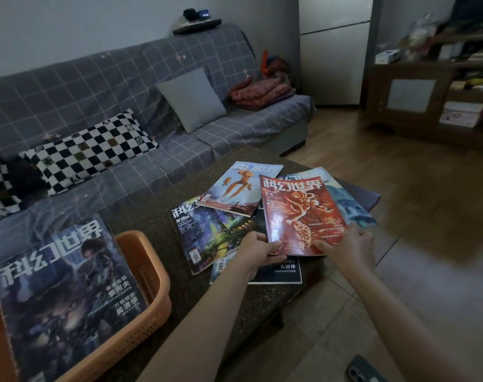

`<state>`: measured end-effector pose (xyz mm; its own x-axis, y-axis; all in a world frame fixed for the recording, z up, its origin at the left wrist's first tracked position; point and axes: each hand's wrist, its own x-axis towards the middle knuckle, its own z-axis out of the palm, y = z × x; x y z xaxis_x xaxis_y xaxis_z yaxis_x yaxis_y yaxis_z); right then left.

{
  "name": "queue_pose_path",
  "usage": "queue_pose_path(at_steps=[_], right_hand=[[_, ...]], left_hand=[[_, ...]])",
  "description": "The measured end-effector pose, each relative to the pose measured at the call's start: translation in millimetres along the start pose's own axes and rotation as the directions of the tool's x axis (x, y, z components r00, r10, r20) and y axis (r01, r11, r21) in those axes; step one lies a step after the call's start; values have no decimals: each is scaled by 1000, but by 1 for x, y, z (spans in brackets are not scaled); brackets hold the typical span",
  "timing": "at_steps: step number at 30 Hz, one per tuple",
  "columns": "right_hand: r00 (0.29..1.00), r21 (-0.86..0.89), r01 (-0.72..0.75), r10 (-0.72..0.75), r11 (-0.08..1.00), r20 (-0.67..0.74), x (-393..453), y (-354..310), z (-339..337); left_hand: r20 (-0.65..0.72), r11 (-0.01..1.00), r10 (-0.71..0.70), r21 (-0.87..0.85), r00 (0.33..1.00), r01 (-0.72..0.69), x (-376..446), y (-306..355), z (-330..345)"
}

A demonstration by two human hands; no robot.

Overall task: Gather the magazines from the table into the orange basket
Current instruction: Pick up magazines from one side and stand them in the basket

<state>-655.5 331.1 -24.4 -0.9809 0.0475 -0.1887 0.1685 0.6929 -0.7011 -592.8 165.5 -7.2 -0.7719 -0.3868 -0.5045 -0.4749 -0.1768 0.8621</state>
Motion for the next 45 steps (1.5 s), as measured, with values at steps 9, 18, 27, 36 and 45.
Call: queue_pose_path(at_steps=[9,18,27,36,45], right_hand=[[964,469,40,-157,882,213,-38,9,0],[816,674,-10,-383,738,432,-86,-55,2],[613,768,58,-630,638,477,-155,-127,43],[449,721,83,-672,688,589,-202,-170,108],[444,421,510,-649,750,618,-214,-192,157]], left_hand=[[-52,983,157,-90,986,-161,-58,-25,-50],[-170,913,308,-224,936,-342,-153,-9,-122],[-305,870,427,-119,851,-479,-216,-27,-210],[-529,845,356,-170,771,-507,-226,-45,-273],[-693,929,329,115,641,-353,-205,-77,-304]])
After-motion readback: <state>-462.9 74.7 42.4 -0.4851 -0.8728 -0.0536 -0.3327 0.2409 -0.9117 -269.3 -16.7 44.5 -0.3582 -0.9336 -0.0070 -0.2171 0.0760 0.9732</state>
